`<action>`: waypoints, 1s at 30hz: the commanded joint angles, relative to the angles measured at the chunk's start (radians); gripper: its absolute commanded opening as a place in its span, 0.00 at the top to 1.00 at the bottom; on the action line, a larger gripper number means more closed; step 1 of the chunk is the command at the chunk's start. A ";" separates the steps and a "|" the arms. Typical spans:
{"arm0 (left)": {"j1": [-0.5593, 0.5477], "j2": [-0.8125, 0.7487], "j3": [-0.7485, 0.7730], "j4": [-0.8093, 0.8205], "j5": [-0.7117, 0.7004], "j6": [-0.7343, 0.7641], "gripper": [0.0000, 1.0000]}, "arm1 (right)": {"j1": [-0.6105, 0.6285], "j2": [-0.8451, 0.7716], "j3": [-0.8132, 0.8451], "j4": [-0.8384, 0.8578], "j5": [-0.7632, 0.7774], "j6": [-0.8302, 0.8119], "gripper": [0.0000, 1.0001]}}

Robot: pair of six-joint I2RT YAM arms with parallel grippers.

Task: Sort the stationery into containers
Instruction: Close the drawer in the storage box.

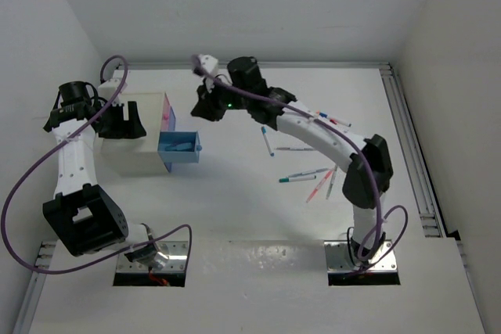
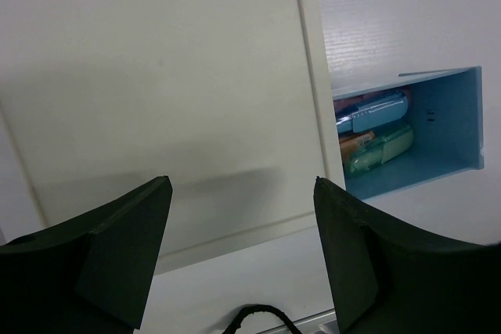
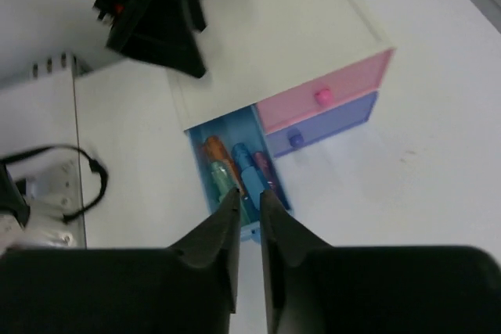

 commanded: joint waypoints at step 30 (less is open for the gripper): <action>0.012 0.017 -0.002 0.006 0.008 0.008 0.22 | -0.033 0.157 -0.189 0.254 -0.090 0.621 1.00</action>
